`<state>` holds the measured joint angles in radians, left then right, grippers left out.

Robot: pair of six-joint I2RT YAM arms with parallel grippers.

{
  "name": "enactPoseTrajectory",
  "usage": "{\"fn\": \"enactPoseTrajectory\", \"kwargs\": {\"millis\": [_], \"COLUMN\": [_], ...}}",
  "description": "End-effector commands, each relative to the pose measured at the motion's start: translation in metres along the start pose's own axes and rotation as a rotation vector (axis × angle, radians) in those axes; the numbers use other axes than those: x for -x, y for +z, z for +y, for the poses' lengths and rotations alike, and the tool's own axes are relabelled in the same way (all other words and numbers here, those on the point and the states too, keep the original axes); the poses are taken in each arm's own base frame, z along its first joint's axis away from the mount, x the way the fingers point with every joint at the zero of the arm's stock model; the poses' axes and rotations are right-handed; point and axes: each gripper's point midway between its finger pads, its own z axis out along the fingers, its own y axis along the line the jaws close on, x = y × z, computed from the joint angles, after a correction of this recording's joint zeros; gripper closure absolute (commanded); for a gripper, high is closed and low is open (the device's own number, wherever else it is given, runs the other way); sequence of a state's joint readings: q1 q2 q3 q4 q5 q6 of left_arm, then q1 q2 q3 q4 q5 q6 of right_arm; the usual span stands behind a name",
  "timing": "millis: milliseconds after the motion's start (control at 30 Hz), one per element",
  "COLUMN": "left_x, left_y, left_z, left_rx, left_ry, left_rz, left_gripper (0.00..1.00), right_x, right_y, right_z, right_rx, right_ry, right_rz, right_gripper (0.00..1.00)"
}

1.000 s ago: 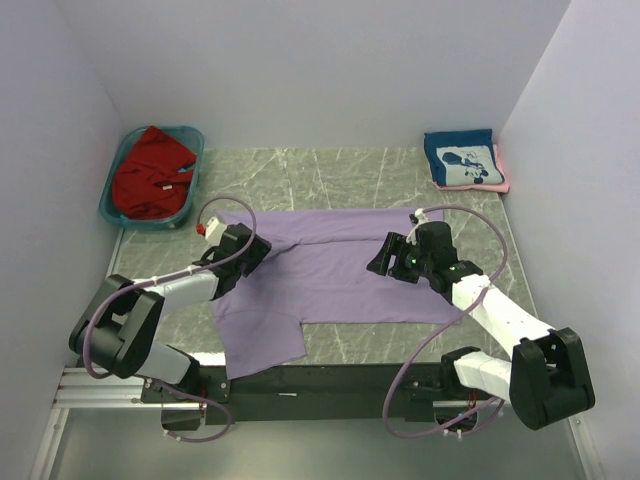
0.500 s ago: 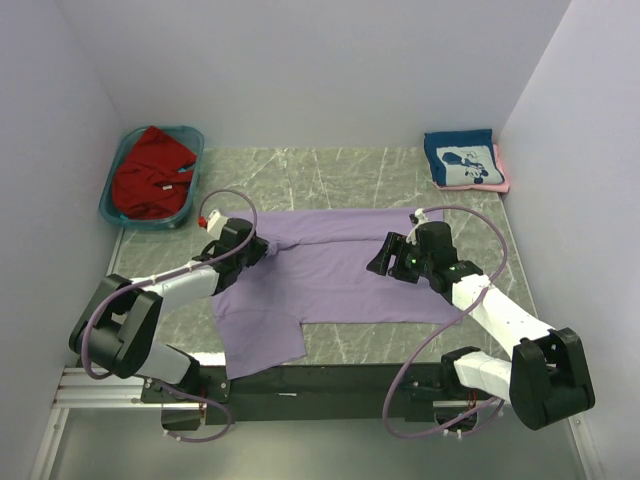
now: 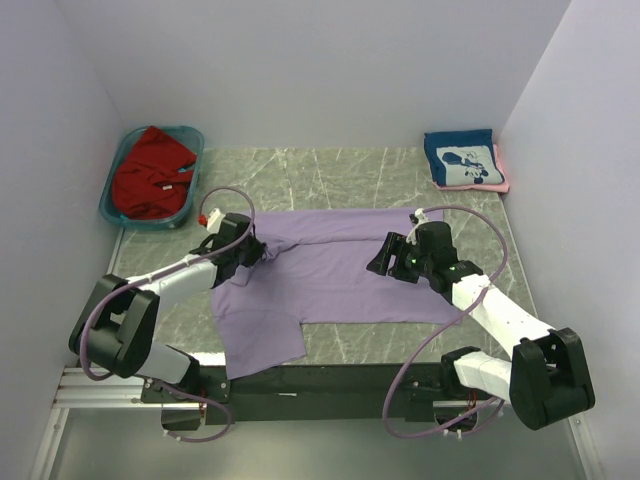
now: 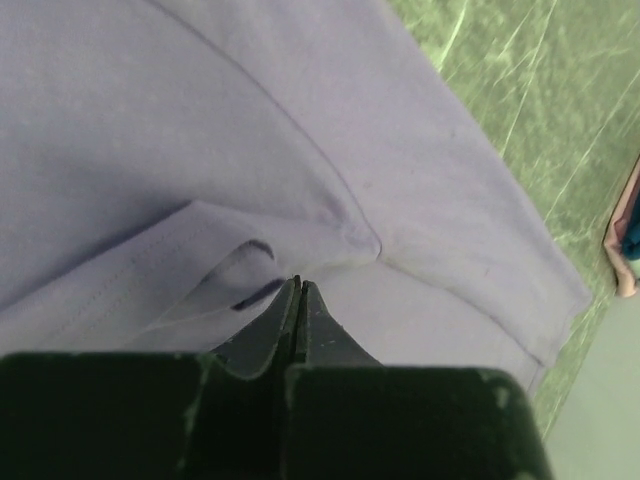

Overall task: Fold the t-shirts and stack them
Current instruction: Fold the tshirt

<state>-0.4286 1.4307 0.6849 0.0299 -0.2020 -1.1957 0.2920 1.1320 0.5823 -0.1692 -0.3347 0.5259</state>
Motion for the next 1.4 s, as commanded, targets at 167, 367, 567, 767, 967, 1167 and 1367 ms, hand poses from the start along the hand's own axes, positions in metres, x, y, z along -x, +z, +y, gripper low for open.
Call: {"fn": "enactPoseTrajectory", "kwargs": {"millis": [167, 367, 567, 767, 967, 1167, 1367], "left_x": [-0.011, -0.001, 0.006, -0.002, -0.008, -0.013, -0.021], "left_y": [-0.025, -0.021, -0.005, 0.012, 0.020, 0.021, 0.017], "left_z": [-0.003, 0.001, -0.001, 0.003, -0.003, -0.013, -0.022], "left_rx": [-0.007, -0.074, -0.093, -0.057, -0.049, -0.061, -0.077], "left_ry": [-0.027, 0.093, 0.267, 0.326, 0.377, 0.395, 0.384], "left_rz": [0.096, 0.009, -0.049, -0.048, -0.055, -0.048, -0.018], "left_gripper": [0.94, 0.59, 0.45, 0.43, 0.43, 0.46, 0.59], "right_x": [0.009, 0.007, 0.007, 0.006, 0.005, 0.004, 0.003], "right_y": [0.000, 0.002, 0.001, 0.002, 0.004, 0.005, 0.007], "right_z": [0.012, 0.015, 0.016, 0.017, 0.017, 0.017, 0.017], "right_rx": [0.051, 0.064, 0.073, 0.080, 0.087, 0.090, 0.088], "right_ry": [-0.041, -0.042, -0.041, -0.040, -0.042, -0.040, -0.040], "right_rz": [-0.013, -0.001, -0.003, 0.007, 0.011, 0.018, 0.022], "right_gripper": [0.25, 0.25, 0.25, 0.25, 0.25, 0.25, 0.25]}}
